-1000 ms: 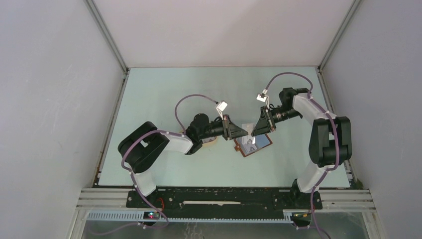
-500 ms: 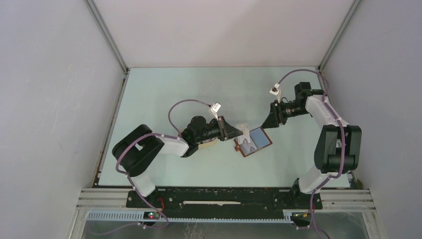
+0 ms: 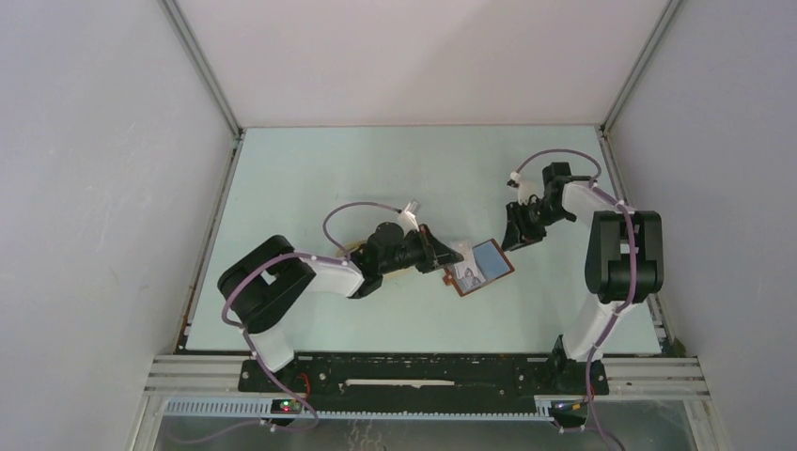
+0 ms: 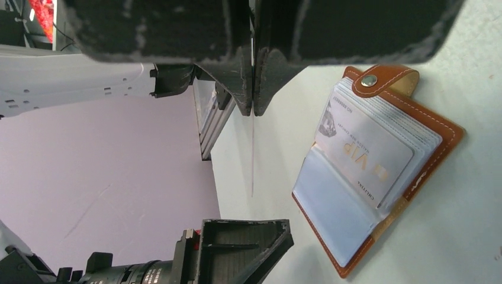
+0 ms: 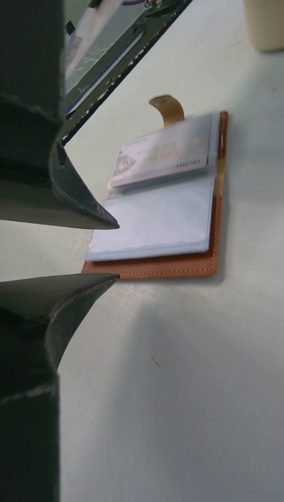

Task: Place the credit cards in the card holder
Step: Insert the credit card into the card holder.

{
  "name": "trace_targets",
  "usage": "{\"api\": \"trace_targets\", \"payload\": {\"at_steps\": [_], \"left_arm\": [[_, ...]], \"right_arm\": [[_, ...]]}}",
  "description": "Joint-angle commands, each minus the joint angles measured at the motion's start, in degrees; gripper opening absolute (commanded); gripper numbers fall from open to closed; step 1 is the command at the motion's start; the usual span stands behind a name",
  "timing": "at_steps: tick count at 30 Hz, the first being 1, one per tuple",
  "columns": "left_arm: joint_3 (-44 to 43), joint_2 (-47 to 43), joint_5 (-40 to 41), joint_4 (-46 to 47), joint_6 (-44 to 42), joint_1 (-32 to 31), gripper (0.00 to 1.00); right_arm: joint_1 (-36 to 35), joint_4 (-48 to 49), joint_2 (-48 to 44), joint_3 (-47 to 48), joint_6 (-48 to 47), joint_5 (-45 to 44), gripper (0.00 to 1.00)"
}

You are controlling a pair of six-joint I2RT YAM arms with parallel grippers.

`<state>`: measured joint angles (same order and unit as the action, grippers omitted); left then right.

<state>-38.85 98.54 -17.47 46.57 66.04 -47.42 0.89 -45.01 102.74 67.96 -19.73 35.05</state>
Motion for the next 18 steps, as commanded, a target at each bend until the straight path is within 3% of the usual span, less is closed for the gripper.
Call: {"api": "trace_targets", "payload": {"at_steps": [1,18], "left_arm": [[-4.21,1.88,2.11,-3.08,2.6,-1.16,0.0],[-9.86,7.68,0.12,-11.22,4.94,-1.63,0.0]], "right_arm": [[-2.47,-1.14,2.63,2.63,2.14,-4.33,0.41],[-5.18,-5.41,8.31,4.11,1.45,-6.19,0.41]]}}
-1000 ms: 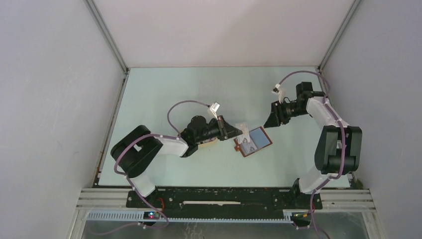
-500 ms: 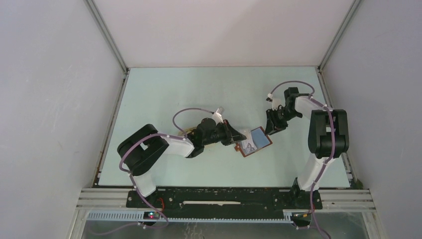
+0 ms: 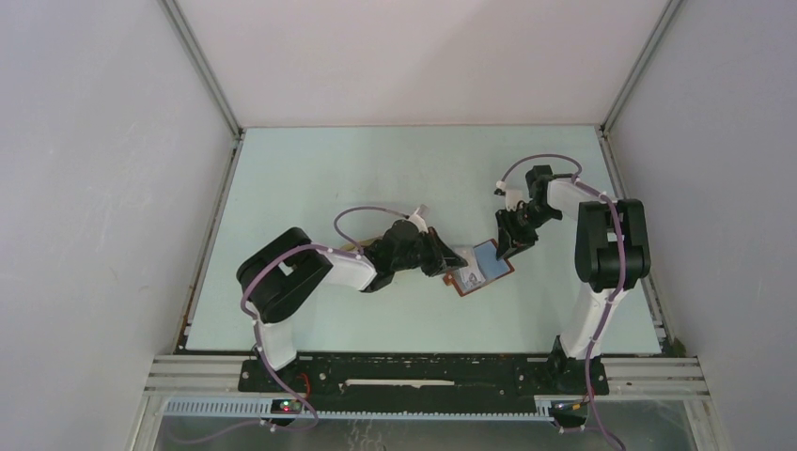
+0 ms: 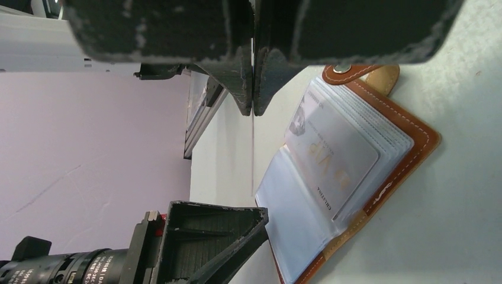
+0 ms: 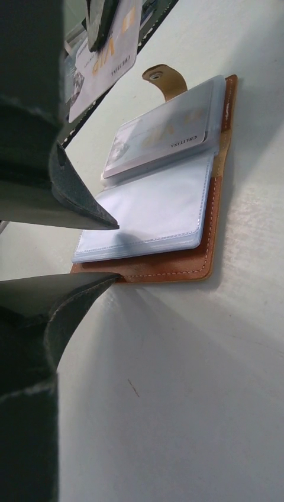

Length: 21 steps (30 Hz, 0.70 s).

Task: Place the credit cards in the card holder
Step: Insert the credit card into the card holder.

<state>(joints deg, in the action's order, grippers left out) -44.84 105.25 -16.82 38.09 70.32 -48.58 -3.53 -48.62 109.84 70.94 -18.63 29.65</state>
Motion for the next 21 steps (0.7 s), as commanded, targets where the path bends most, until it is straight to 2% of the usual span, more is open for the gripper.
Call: {"api": "trace_targets", "payload": {"at_steps": [1,17,21], "left_arm": [[-4.24,1.0,-0.37,-3.81,0.67,-0.53,0.0],[-3.5,-0.3,1.79,-10.79,1.95,-0.25,0.0],[-3.16,-0.09,1.57,-11.14,2.52,-0.08,0.0]], "right_arm": [[-0.84,-2.09,1.2,1.13,0.35,-0.5,0.4],[-3.81,-6.19,1.15,0.61,0.39,6.58,0.39],[-4.04,-5.8,0.8,0.61,0.4,6.1,0.4]]}}
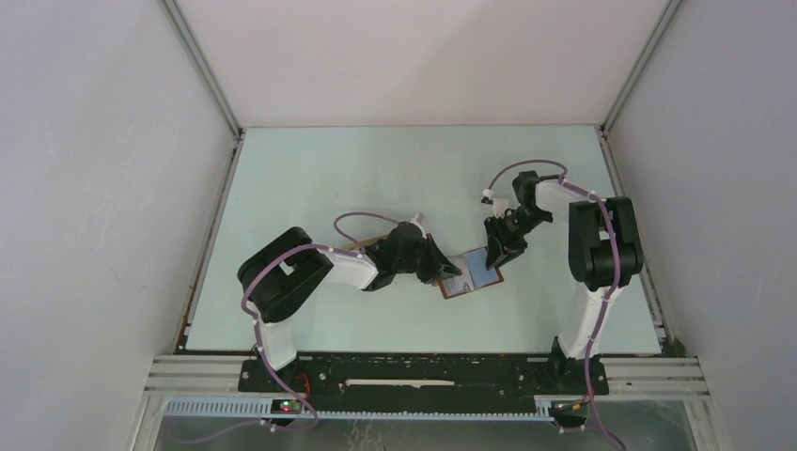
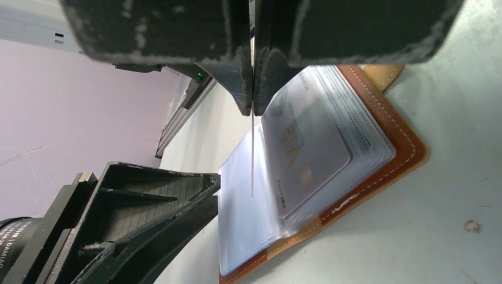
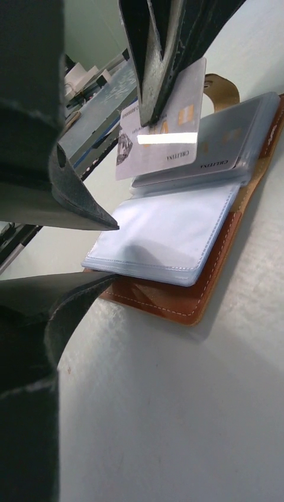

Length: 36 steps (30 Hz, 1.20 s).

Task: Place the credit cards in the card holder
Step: Insert the credit card into the card holder.

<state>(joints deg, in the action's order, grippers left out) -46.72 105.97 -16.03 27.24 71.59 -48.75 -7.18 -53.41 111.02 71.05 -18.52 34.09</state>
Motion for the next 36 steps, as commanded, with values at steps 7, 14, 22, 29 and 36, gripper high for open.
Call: {"api": "trace_targets", "payload": {"at_steps": [7,14,22,29,36], "left_arm": [[-1.17,-0.25,0.54,-0.6,1.95,0.44,0.0],[-1.76,0.42,0.4,-1.98,2.15,0.66,0.0],[-3.28,2.57,-0.84,-1.36,1.97,0.98,0.0],[-3.42,3.2,-1.35,0.47,2.06,1.16,0.0],[-1.22,0.65,-0.97,1.59,2.28,1.1,0.0]], "right_arm": [[0.06,-0.66,0.15,0.52,0.35,0.64,0.4],[-0.03,-0.44,0.42,0.5,0.46,0.0,0.4],[-0.03,-0.38,0.6,0.5,0.46,-0.42,0.4],[0.06,-0.4,0.68,0.5,0.33,-0.57,0.4],[0.31,-0.47,0.77,0.5,0.32,-0.5,0.4]]}}
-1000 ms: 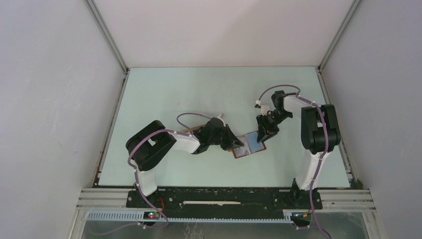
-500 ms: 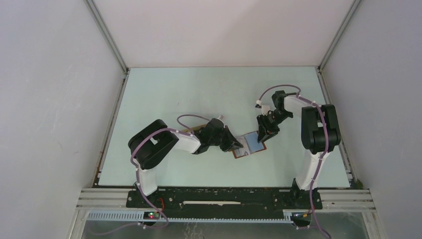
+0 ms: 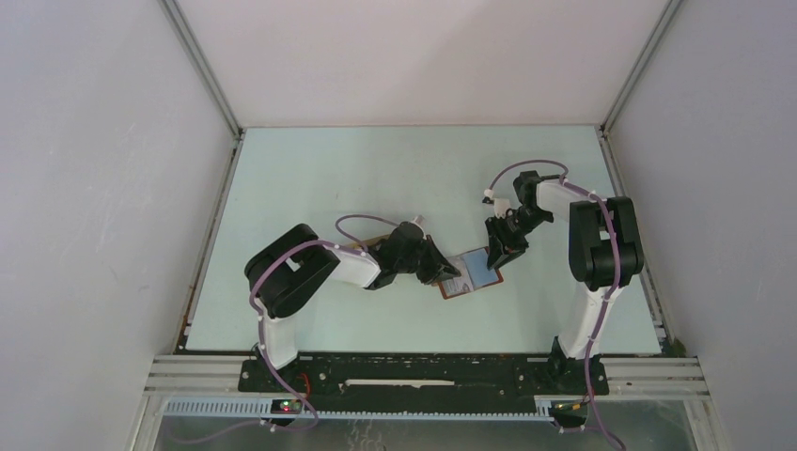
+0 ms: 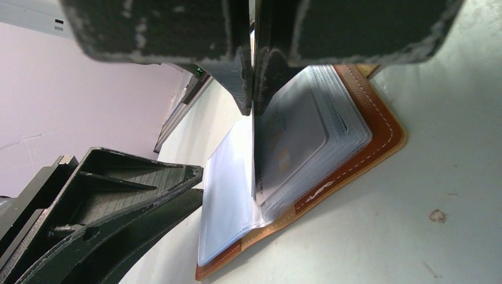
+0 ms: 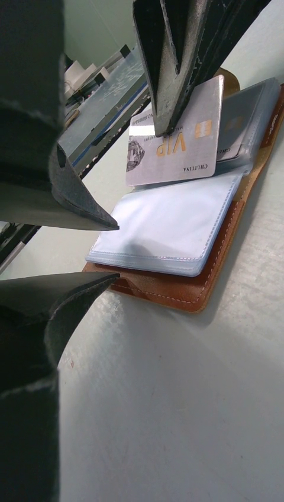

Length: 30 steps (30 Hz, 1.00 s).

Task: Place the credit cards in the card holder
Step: Insert the credit card into the card holder.

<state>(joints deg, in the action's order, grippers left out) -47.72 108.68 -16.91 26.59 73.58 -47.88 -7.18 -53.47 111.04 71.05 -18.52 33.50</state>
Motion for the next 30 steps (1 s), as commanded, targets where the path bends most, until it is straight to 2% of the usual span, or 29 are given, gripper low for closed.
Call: {"api": "trace_targets", "payload": {"at_steps": [1,30], "left_arm": [[0.25,-2.64,0.22,2.24,0.33,0.26,0.0],[-3.16,2.91,-2.13,1.81,1.34,0.66,0.0]], "right_arm": [[0.37,-0.4,0.75,0.5,0.37,0.08,0.4],[0.35,-0.2,0.58,0.5,0.36,0.09,0.4]]}}
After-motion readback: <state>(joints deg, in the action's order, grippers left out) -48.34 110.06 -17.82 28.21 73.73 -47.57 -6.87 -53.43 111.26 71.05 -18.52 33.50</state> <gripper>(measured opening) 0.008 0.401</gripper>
